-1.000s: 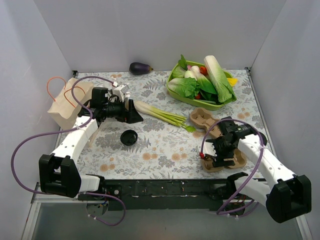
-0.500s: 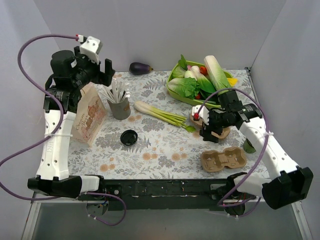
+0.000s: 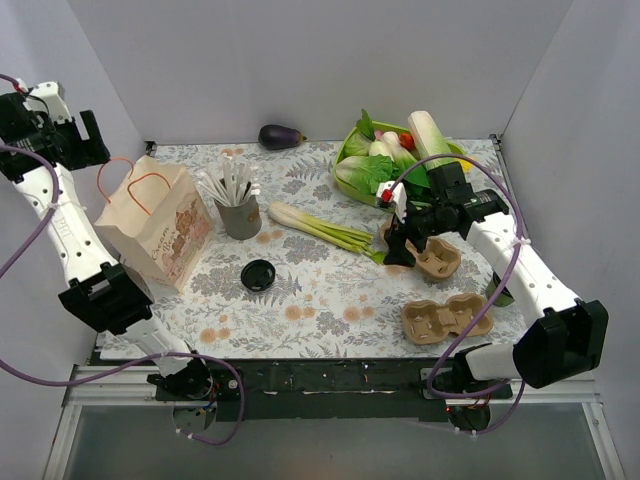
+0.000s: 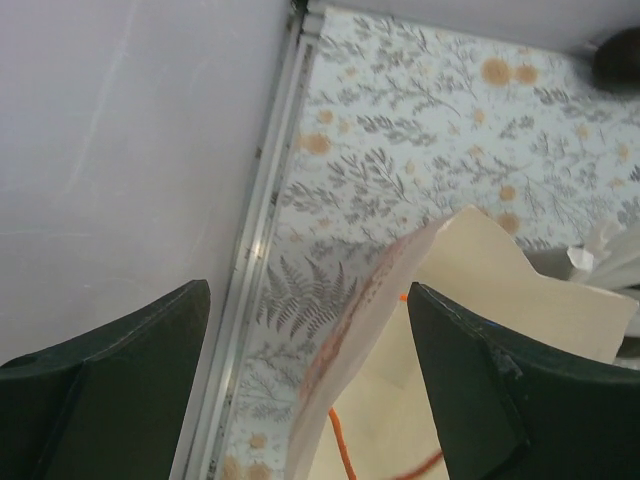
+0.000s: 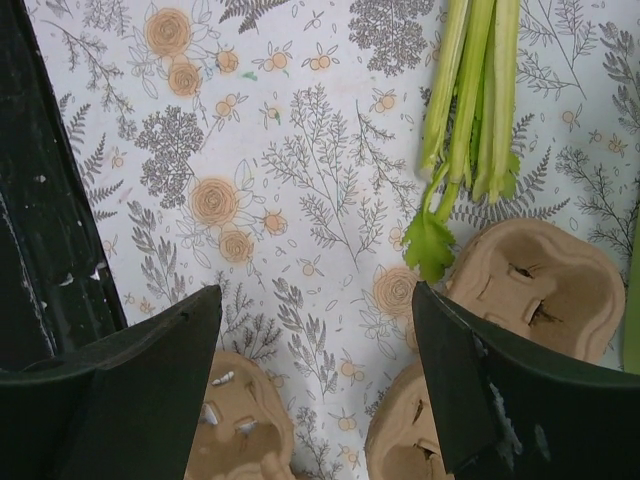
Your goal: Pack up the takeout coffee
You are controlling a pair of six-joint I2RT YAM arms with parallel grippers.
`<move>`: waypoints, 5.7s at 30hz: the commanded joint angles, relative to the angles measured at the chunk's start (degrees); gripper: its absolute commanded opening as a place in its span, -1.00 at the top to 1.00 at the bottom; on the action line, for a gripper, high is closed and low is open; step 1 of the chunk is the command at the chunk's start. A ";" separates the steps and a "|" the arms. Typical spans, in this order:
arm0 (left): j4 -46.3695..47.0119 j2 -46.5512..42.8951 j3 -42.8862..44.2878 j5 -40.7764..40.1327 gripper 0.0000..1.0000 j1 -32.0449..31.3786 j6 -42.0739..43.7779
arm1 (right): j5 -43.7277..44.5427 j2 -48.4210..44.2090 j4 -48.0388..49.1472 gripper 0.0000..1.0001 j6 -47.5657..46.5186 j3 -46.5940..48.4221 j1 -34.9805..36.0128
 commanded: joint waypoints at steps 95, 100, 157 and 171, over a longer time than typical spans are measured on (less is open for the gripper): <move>2.79 -14.49 6.91 37.20 1.00 -9.67 -6.34 | 3.14 13.16 6.57 -0.63 21.48 15.48 -4.53; 5.87 -13.18 5.86 43.62 1.00 -12.84 -8.80 | -0.38 14.83 7.02 -0.57 28.52 17.94 -14.99; -11.62 -0.95 -17.79 35.89 0.08 -52.57 8.95 | 20.62 -21.91 -16.72 -0.43 -42.93 -29.51 -9.64; -11.00 -2.63 -17.79 36.43 0.03 -52.57 7.98 | 20.36 -17.78 -12.49 -0.16 -43.10 -30.13 -9.64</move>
